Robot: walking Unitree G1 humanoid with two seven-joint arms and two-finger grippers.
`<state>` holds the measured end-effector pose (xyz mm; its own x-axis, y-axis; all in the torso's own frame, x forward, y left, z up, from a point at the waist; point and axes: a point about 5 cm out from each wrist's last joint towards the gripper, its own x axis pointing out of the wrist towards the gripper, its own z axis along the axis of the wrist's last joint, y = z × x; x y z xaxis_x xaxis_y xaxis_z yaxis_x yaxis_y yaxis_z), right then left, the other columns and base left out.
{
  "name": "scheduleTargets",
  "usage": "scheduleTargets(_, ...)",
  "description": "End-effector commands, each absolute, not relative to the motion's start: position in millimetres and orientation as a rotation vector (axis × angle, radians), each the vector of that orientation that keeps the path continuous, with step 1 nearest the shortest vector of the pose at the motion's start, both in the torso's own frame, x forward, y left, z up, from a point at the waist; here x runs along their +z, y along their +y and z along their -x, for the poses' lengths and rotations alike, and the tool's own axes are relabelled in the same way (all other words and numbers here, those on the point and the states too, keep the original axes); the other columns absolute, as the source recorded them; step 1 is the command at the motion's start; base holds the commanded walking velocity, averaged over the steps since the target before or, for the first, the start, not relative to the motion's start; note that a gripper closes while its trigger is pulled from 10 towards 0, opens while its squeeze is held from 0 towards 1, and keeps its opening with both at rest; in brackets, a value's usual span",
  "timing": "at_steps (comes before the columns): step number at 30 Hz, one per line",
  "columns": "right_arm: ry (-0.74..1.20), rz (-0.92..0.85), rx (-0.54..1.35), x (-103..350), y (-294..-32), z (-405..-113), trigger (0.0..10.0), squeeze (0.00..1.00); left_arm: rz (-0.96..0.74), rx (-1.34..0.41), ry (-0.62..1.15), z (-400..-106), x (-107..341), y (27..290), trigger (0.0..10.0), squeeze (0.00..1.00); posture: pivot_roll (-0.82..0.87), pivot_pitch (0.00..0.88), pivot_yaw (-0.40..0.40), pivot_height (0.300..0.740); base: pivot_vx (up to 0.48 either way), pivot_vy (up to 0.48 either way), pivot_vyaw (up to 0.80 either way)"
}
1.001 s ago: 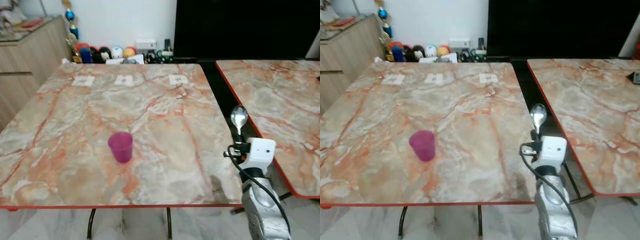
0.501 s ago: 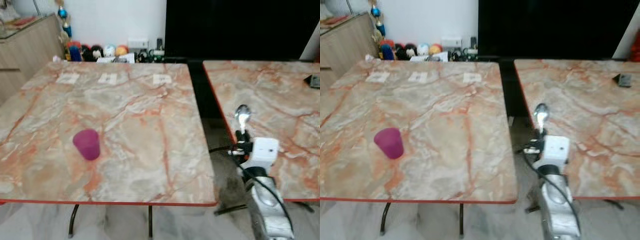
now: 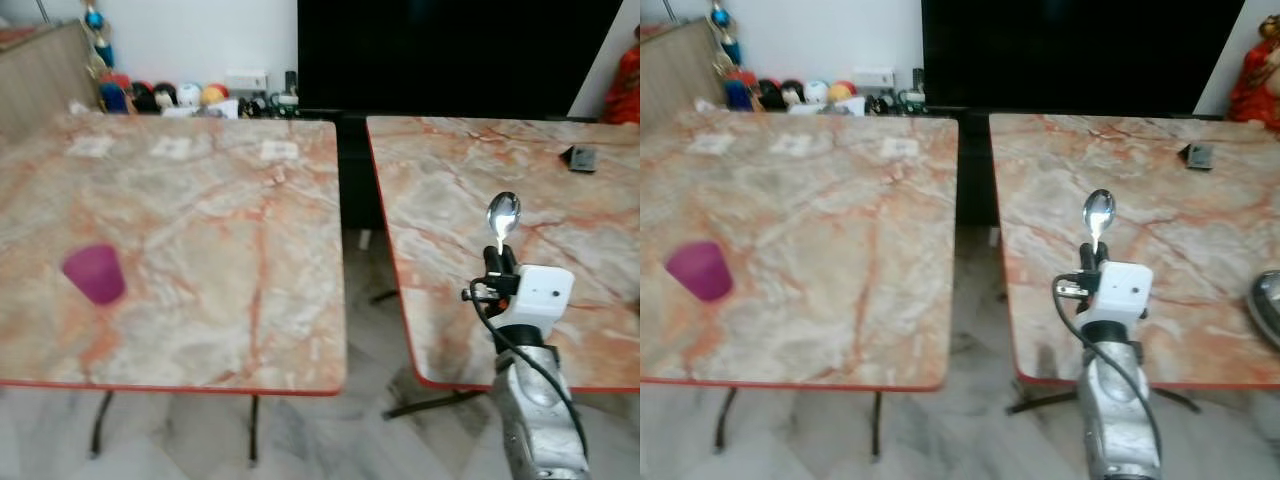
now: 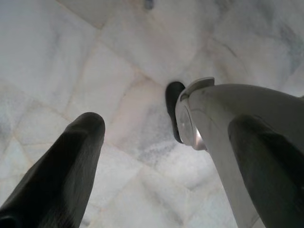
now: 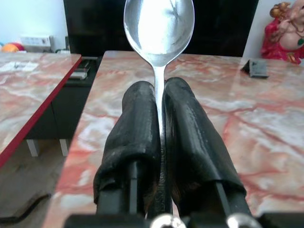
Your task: Setting the table
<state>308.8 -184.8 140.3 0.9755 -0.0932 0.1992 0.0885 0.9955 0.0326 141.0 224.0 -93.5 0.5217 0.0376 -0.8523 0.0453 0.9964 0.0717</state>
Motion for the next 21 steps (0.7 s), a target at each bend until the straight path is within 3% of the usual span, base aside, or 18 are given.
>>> scheduleTargets(1,-0.221,-0.013,-0.116,144,-191,-309,10.0,0.0,-0.084,-0.015,1.054,-135,-97,220,10.0,0.0,-0.01,0.075,-0.03,0.74,0.0,-0.379,0.0)
scheduleTargets(21,-0.273,0.012,-0.145,155,-198,-311,10.0,0.0,-0.086,-0.018,1.055,-134,-97,221,10.0,0.0,-0.02,0.077,-0.026,0.74,0.0,-0.381,0.0)
